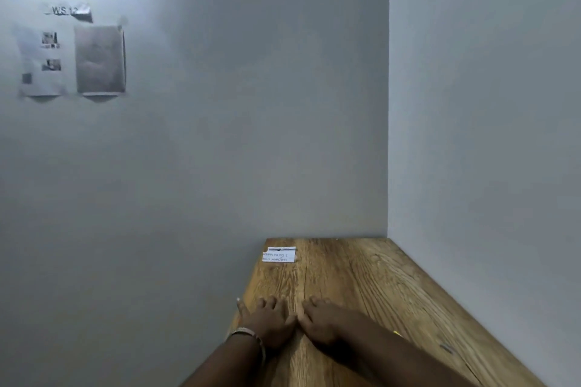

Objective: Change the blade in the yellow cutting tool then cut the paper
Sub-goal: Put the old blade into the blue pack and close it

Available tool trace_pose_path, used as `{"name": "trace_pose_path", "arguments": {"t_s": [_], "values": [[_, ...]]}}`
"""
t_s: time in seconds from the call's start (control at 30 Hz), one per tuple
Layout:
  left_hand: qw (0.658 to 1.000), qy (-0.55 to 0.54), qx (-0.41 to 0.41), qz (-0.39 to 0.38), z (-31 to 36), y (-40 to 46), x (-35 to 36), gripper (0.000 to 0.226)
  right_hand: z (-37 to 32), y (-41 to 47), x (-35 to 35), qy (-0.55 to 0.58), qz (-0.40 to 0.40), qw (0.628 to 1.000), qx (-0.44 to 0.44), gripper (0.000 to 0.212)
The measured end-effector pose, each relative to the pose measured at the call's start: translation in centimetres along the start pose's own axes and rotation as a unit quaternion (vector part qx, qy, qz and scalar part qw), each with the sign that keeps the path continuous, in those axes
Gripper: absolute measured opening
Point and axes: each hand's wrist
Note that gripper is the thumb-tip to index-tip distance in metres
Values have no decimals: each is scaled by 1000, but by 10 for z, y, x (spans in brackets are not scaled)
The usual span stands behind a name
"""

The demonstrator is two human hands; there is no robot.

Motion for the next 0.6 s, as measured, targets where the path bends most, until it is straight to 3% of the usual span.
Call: {"name": "trace_pose_path", "arguments": {"t_s": [0.33,0.6], "values": [[999,-43,24,-10,19,-99,-5,58,-23,-91,1,5,10,999,-48,46],[965,-229,114,59,25,-156,6,28,-32,-151,12,32,116,991,-62,36]]}}
Point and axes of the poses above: each hand's wrist, its own y-axis towards the middle knuckle, its own x-axis out of the palm, z = x × y, and after that the axes turned 8 degrees about -x, right-handed
